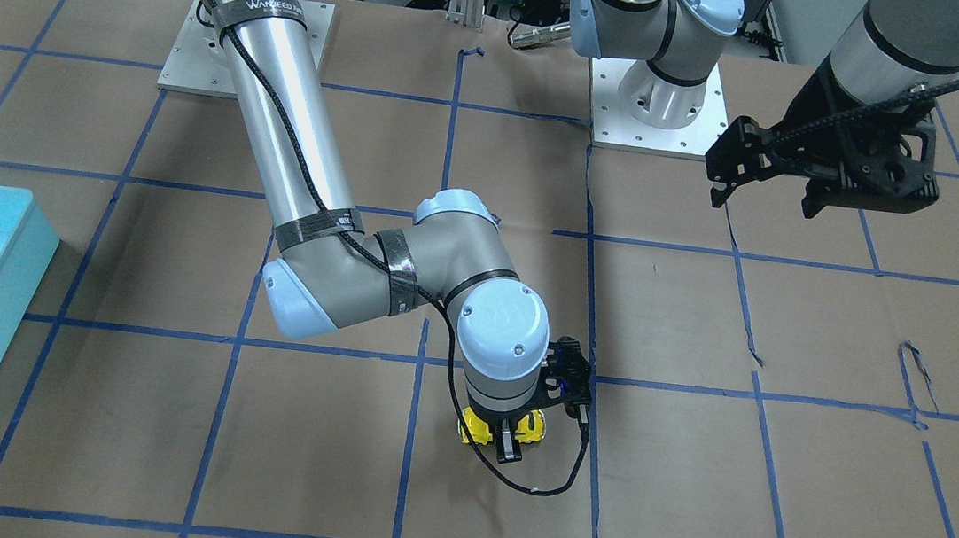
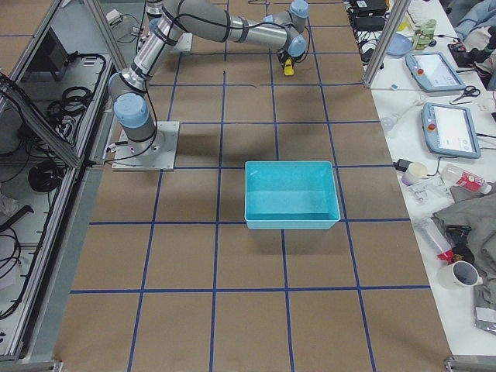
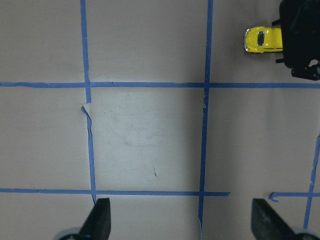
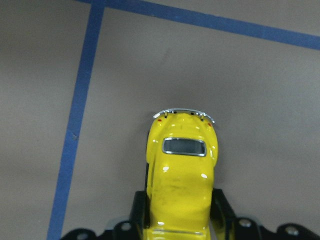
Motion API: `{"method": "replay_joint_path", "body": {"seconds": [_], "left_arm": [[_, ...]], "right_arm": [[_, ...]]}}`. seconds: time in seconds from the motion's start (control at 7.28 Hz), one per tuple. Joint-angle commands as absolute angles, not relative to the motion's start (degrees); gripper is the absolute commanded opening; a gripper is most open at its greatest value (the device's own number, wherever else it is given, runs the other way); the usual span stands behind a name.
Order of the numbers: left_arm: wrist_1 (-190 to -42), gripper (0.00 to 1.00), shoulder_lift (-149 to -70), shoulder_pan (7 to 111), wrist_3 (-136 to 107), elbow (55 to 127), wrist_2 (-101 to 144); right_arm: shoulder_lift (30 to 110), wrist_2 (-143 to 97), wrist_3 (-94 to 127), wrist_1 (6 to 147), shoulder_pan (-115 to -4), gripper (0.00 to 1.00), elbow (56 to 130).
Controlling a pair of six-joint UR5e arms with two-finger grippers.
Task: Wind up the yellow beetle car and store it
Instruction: 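Close the right gripper on the yellow car and lift, then carry the car with the right gripper over the light-blue bin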
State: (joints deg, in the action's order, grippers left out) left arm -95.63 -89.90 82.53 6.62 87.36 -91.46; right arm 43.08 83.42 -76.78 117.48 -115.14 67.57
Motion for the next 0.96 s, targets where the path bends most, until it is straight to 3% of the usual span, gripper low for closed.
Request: {"method": "replay_joint_path", "body": {"seconds": [0.0, 0.27, 0.82], "left_arm": [[-95.62, 1.00, -90.00, 82.62, 6.68, 87.36, -91.49], [-95.62, 1.00, -90.00, 82.53, 6.59, 87.36, -91.49], [-95.62, 1.00, -90.88, 82.70, 6.59, 87.27, -91.14]], "right_arm": [[45.51, 85.07, -76.99, 117.25, -114.96, 0.10, 67.94], [49.72, 88.40, -77.17, 116.55, -111.99, 0.10, 69.86], [62.55, 88.59, -87.94, 116.46, -96.37, 0.09, 81.98]]}}
